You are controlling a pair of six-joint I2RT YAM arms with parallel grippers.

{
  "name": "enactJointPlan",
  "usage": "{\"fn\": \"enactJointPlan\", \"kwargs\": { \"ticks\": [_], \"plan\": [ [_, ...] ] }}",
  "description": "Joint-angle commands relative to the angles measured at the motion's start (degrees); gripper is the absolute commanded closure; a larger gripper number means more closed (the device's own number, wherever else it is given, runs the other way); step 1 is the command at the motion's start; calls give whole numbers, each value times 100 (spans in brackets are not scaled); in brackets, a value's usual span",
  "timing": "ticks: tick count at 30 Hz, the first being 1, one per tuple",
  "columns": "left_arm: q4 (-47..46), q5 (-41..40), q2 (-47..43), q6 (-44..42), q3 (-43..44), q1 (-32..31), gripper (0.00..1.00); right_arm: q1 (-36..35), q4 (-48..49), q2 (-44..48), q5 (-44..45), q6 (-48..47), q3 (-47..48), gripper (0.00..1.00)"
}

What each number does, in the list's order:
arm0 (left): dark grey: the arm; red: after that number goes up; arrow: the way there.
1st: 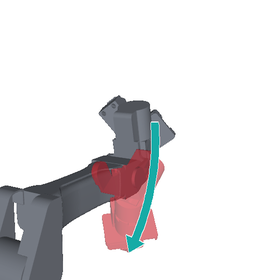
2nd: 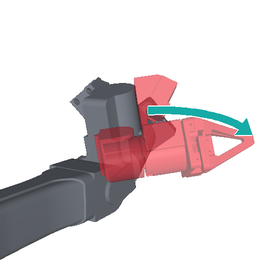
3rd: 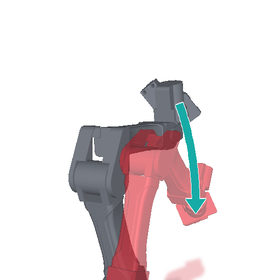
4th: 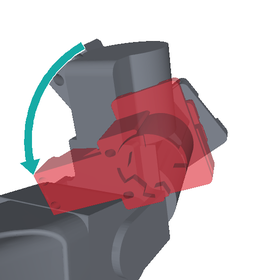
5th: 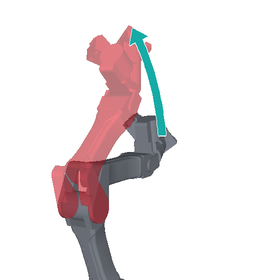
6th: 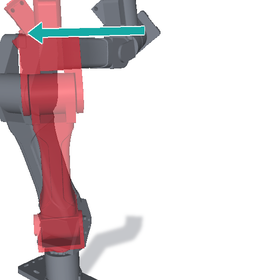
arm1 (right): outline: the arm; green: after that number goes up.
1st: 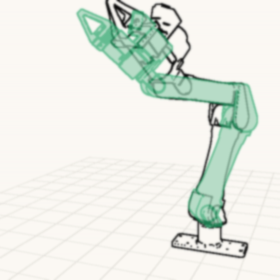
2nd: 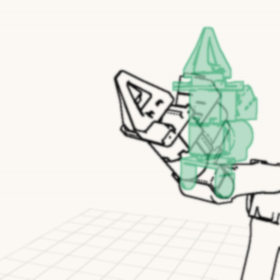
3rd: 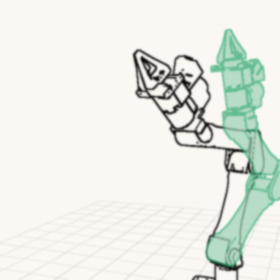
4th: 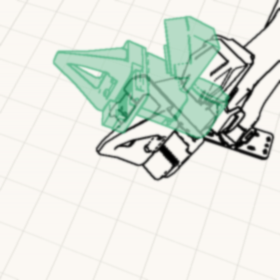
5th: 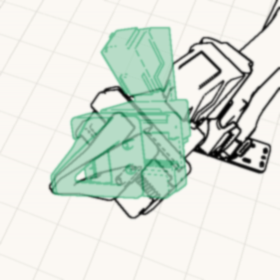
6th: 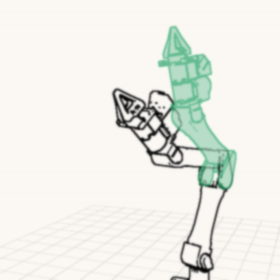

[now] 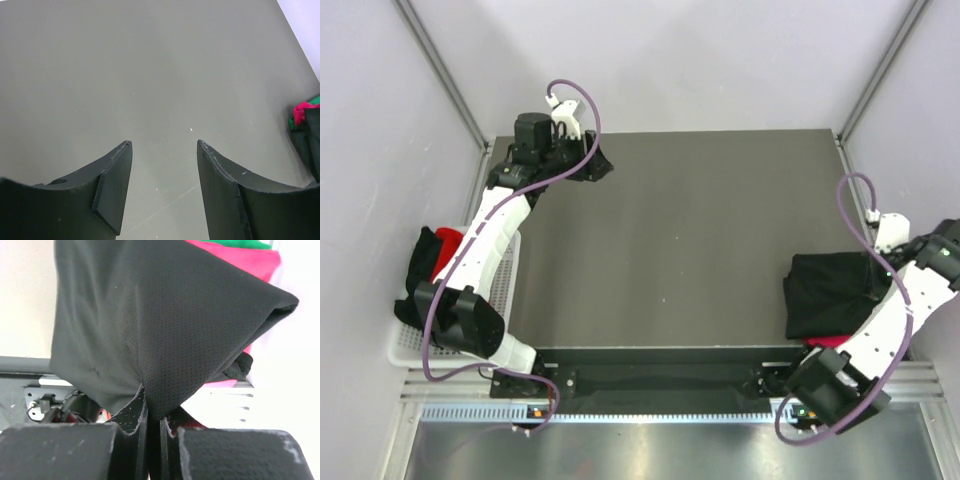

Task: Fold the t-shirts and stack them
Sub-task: Neatly place the folded tshirt to the corner

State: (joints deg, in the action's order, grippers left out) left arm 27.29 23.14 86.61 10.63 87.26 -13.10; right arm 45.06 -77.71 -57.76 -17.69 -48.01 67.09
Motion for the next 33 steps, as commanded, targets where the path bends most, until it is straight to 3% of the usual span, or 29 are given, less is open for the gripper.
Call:
{"fn": "enactJointPlan", "kwargs": {
  "ticks": [1, 8, 12, 27, 30, 31, 33],
  "plan": [
    [-303, 103, -83, 79, 1, 36, 41, 607, -394, -366, -454, -665, 331, 100],
    [-286, 77, -39, 71, 1, 36, 41, 776, 203, -974, -481, -605, -107, 100],
    [-277, -2, -56, 35, -34, 36, 41, 785, 1026, -1175, -131, -325, -476, 100],
    [-277, -81, -118, -26, -139, 53, 41, 926, 2251, -1678, 328, 72, -469, 99],
    [-268, -99, -144, -26, -131, 71, 41, 935, 2234, -1528, 214, 11, -495, 81],
    [-285, -107, -179, -26, -139, 80, 40, 935, 2217, -1485, 196, -7, -521, 60],
    [-294, -125, -206, -26, -157, 89, 40, 935, 2208, -1292, 205, -42, -548, 32]
  ]
}}
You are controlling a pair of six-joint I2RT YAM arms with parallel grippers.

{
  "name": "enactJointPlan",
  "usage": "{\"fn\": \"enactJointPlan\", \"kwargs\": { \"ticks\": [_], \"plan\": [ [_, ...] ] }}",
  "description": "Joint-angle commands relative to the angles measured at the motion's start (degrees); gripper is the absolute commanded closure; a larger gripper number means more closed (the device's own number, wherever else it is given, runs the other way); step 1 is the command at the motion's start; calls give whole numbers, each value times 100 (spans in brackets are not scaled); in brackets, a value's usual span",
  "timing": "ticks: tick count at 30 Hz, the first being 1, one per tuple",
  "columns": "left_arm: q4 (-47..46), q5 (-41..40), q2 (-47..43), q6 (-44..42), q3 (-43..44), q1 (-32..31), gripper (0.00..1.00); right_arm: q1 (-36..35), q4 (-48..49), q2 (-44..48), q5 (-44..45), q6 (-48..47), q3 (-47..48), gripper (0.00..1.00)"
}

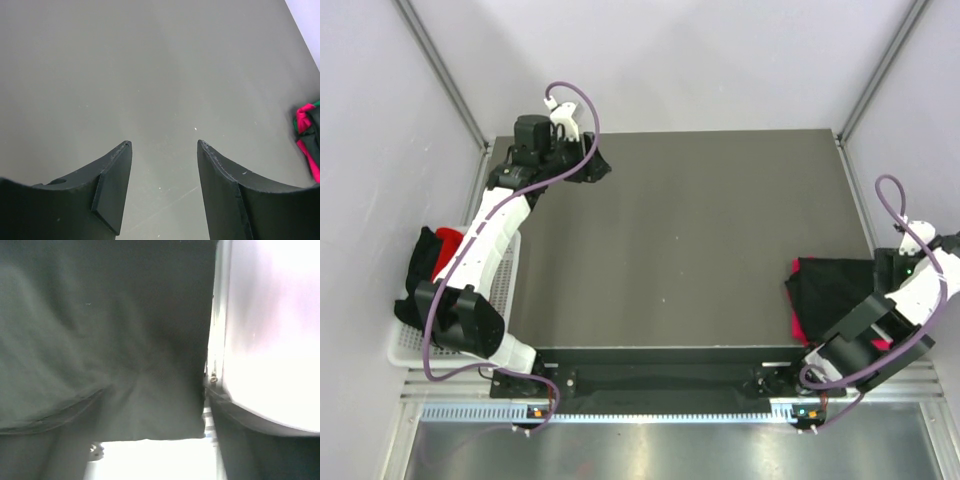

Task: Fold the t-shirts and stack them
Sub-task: Neatly place the folded tshirt to the corner, then reset both grippers

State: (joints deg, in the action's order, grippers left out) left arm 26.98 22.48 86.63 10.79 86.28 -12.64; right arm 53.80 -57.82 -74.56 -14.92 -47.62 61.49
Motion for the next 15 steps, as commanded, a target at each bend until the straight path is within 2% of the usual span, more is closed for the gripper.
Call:
{"fn": "enactJointPlan", "kwargs": {
  "ticks": [1, 5, 9, 12, 13, 15],
  "plan": [
    [-325, -77, -278, -24, -85, 60, 40, 60, 193, 477, -99, -99, 12, 3],
    [-676, -305, -725, -15, -566, 87, 36, 69, 245, 1328, -414, -222, 3, 0],
    [-782, -1007, -1191, -357, -955, 95, 28, 8, 385, 1822, -1021, -38, 178, 1],
    [-484, -1561, -1184, -682, -982, 95, 27, -492, 386, 1814, -1303, 261, 223, 0],
    [-388, -1676, -1175, -840, -973, 95, 26, -1042, 412, 1770, -1147, 409, 205, 0],
    [-185, -2045, -1166, -990, -973, 87, 26, -1633, 316, 1621, -1119, 699, 223, 0]
  ]
}}
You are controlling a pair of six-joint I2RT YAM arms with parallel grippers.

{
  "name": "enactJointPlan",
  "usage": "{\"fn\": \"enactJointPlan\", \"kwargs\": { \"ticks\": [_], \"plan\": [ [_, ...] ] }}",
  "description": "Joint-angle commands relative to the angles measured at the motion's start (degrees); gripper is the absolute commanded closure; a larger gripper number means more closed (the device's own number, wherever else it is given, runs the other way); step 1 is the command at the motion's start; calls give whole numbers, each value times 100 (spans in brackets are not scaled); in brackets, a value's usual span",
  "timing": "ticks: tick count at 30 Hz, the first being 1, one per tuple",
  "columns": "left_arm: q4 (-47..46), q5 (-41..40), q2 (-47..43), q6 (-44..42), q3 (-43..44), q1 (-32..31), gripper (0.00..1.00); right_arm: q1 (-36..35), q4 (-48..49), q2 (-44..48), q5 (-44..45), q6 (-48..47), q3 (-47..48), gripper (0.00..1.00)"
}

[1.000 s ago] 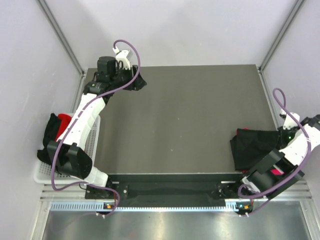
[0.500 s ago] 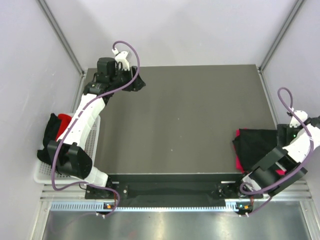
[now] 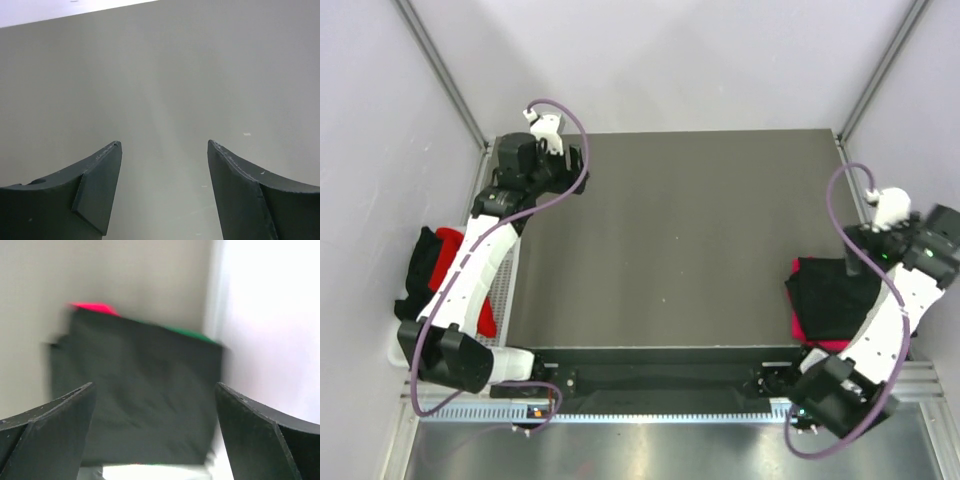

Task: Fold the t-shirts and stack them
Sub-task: Reset both grippers

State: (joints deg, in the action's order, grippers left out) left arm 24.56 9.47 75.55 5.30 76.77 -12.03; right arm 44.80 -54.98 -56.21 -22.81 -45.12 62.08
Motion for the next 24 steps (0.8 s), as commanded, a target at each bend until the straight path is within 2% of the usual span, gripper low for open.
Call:
{"fn": "enactJointPlan", "kwargs": {
  "ticks": [1, 2, 4, 5, 6, 7, 8, 10, 13, 15, 16, 18, 24],
  "plan": [
    [119, -824, -66, -477, -39, 25, 26, -1118, 57, -233, -460, 582, 138, 0],
    [154, -877, -67, -477, -100, 25, 26, -1279, 58, -259, -1088, 845, 163, 0],
    [59, -895, -198, -399, -485, 25, 26, -1900, 513, -277, -1532, 1389, 111, 0],
    [-99, -895, -277, -285, -679, 25, 26, -2183, 741, -294, -1734, 1993, 59, 0],
    [-326, -1104, -408, -145, -855, 25, 26, -2508, 1413, -329, -1640, 2347, 15, 0],
    [-450, -1114, -444, 74, -1170, 34, 26, -3250, 1724, -356, -1213, 2646, -21, 0],
    [-513, -1088, -436, 85, -1278, 34, 26, -3658, 1997, -495, -895, 3006, -38, 0],
    [-522, -792, -287, 77, -1392, 34, 24, -4693, 2646, -689, -306, 3123, -21, 0],
    [-496, -325, -172, 67, -1341, 8, 23, -4874, 3019, -1329, -401, 3719, 311, 0],
    [-548, -61, -128, 41, -1279, -36, 22, -5102, 3107, -1875, 334, 4676, 786, 0],
    [-583, 1, -137, 50, -1261, -36, 22, -5391, 3003, -2024, 739, 4801, 996, 0],
    [-768, 133, -163, 59, -1261, -36, 22, -5577, 3080, -2263, 857, 4671, 1350, 0],
    [-462, 239, 249, -345, -489, -36, 22, -5982, 3275, -2290, 621, 4565, 1315, 0]
  ]
}}
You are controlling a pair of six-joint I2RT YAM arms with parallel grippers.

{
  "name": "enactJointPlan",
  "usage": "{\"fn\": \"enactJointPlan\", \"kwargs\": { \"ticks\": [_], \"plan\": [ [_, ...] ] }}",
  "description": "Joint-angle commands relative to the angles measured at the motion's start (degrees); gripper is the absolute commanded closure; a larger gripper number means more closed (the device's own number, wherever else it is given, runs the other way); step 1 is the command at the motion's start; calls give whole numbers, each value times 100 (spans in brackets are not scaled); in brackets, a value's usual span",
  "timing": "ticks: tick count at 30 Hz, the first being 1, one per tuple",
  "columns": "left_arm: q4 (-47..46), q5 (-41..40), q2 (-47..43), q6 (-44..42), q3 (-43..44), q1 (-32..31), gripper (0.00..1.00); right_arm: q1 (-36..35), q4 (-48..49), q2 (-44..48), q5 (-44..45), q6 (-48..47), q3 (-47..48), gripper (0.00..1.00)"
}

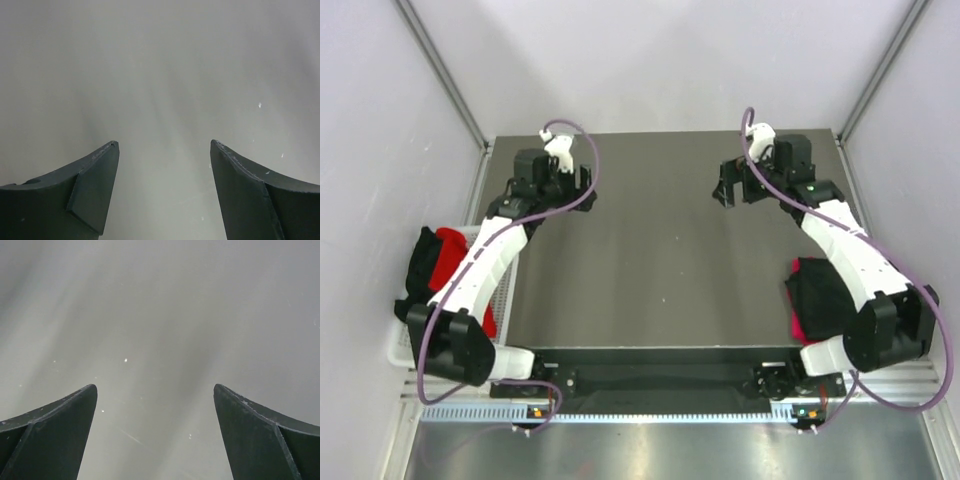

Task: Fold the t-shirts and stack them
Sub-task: Reset both grippers

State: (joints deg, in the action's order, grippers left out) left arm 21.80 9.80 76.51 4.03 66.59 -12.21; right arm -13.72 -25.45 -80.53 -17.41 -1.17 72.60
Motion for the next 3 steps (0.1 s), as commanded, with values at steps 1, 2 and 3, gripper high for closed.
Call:
{"fn": "enactJointPlan", "kwargs": {
  "ticks": [1, 2, 3],
  "plan": [
    [-124, 198, 206, -297, 740, -19, 22, -175, 304, 143, 71, -74, 229, 0],
    [-45, 171, 232, -350, 811, -10, 22, -184, 313, 152, 88, -120, 159, 0],
    [-18, 84, 215, -351, 847, -10, 21, -193, 356, 161, 106, -120, 115, 0]
  ]
}}
